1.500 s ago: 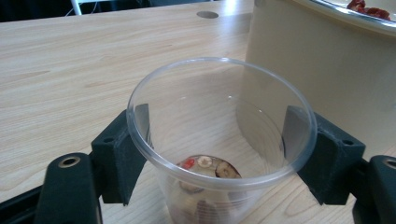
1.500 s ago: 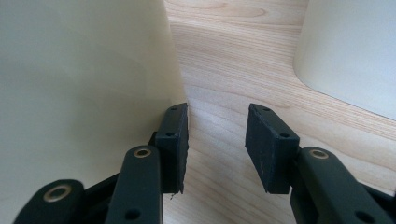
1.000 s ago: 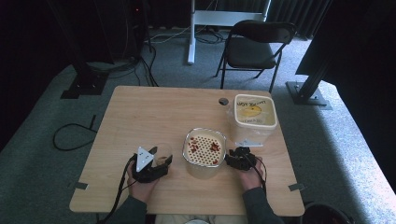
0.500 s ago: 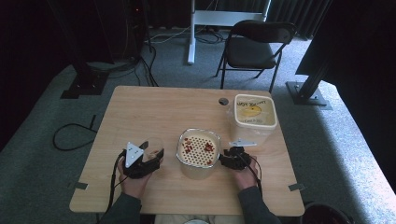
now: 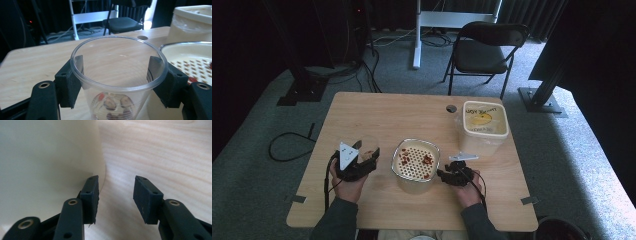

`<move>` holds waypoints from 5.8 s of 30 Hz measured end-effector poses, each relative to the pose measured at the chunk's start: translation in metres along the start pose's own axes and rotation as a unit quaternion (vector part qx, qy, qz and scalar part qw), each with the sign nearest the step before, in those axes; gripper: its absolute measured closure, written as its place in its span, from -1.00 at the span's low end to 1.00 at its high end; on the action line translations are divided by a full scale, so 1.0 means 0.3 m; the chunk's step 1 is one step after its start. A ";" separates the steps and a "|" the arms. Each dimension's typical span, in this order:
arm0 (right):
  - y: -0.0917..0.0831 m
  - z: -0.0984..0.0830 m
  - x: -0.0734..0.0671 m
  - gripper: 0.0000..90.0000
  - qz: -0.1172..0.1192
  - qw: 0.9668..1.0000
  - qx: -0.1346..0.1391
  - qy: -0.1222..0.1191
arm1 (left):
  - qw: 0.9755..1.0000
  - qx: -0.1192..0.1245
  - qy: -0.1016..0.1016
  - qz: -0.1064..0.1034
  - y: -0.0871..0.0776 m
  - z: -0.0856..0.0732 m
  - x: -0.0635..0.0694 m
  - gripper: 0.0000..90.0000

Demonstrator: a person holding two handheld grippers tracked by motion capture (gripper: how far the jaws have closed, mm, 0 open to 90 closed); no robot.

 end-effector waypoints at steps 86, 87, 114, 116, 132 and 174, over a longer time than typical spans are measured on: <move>-0.117 -0.124 0.196 0.04 -0.059 0.998 0.017 0.027 | 0.935 -0.042 0.345 0.064 0.036 0.106 0.028 -0.29; -0.120 -0.125 0.200 0.04 -0.060 0.998 0.018 0.029 | 0.933 -0.043 0.351 0.064 0.036 0.107 0.032 -0.29; -0.107 -0.135 0.208 0.04 -0.061 0.998 0.009 0.029 | 0.802 -0.087 0.586 0.075 0.044 0.090 0.125 -0.29; -0.107 -0.135 0.208 0.04 -0.062 0.998 0.009 0.030 | 0.794 -0.090 0.597 0.074 0.046 0.087 0.127 -0.29; -0.101 -0.138 0.207 0.04 -0.063 0.998 0.005 0.031 | 0.750 -0.098 0.650 0.073 0.047 0.089 0.135 -0.29; -0.098 -0.136 0.208 0.04 -0.061 0.998 0.008 0.032 | 0.687 -0.078 0.715 0.106 0.050 0.091 0.143 -0.29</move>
Point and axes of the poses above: each handheld gripper's, and its own axes: y roughly forward along the jaws, z roughly out of its top, x roughly to its right, the point moved 7 cm from there along y, roughly forward along the jaws, and after that the axes turned 3 degrees about -z, right-handed, at the moved point
